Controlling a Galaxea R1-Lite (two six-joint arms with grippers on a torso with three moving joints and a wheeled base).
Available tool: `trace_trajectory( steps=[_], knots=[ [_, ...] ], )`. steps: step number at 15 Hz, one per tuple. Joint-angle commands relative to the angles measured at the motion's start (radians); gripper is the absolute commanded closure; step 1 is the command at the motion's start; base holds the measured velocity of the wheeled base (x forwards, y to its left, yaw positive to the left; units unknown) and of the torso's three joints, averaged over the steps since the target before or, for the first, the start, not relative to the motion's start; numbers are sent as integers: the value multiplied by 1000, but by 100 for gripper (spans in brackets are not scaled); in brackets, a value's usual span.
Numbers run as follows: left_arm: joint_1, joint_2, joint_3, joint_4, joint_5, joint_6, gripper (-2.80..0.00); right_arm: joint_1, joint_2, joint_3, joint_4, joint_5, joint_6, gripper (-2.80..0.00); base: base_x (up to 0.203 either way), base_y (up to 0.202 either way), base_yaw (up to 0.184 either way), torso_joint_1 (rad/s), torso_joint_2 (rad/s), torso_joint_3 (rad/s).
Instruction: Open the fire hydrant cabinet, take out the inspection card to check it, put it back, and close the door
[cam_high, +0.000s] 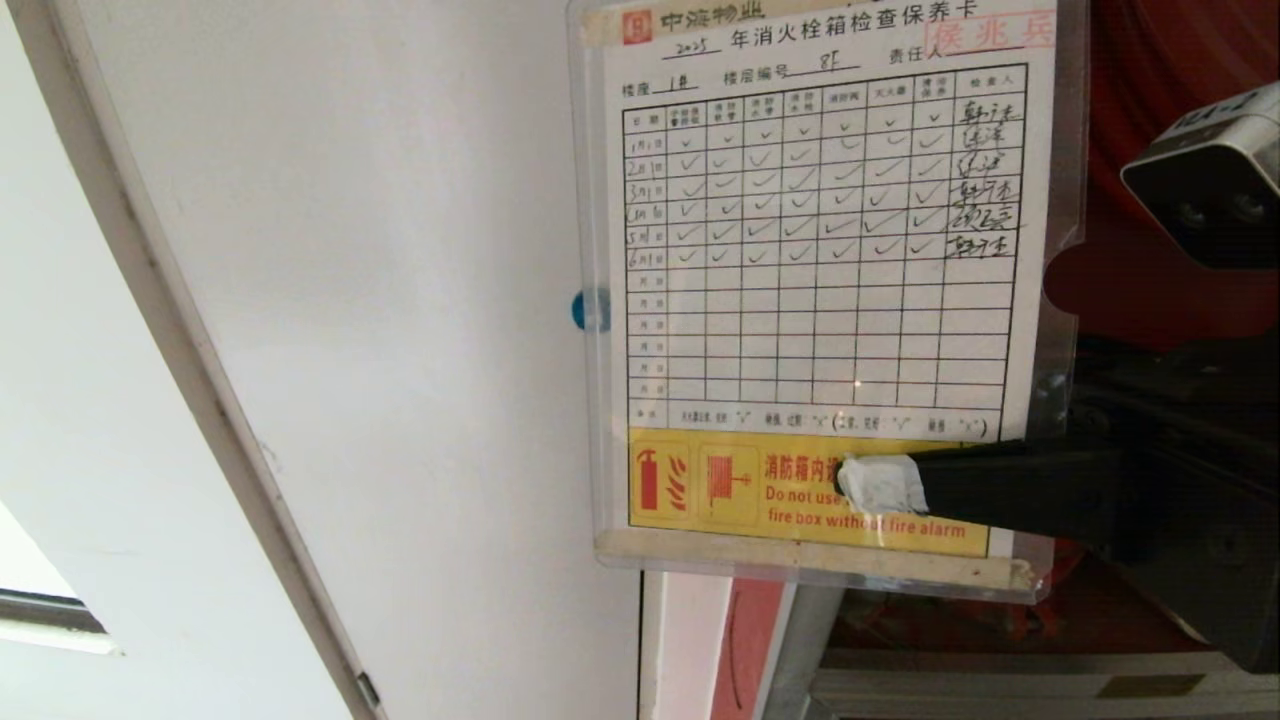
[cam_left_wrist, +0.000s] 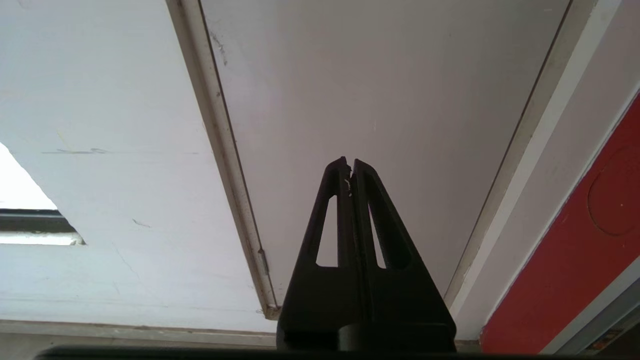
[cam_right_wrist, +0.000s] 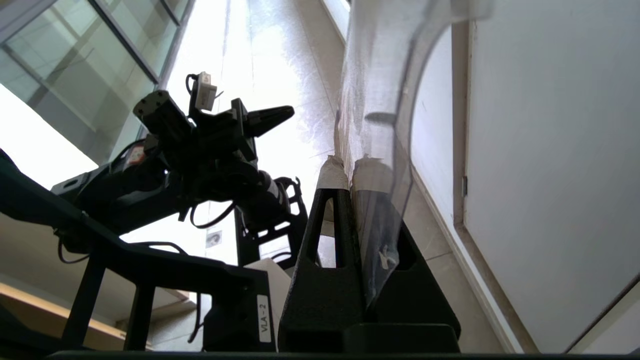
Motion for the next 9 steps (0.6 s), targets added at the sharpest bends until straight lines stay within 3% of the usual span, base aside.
trace_trajectory(
  steps=[1, 9],
  knots=[
    [0, 1, 0, 0, 0, 0, 0, 0, -18, 16, -1, 4, 2, 0, 0, 0, 0, 0, 0, 0],
    [0, 1, 0, 0, 0, 0, 0, 0, -86, 122, -1, 4, 3, 0, 0, 0, 0, 0, 0, 0]
  ],
)
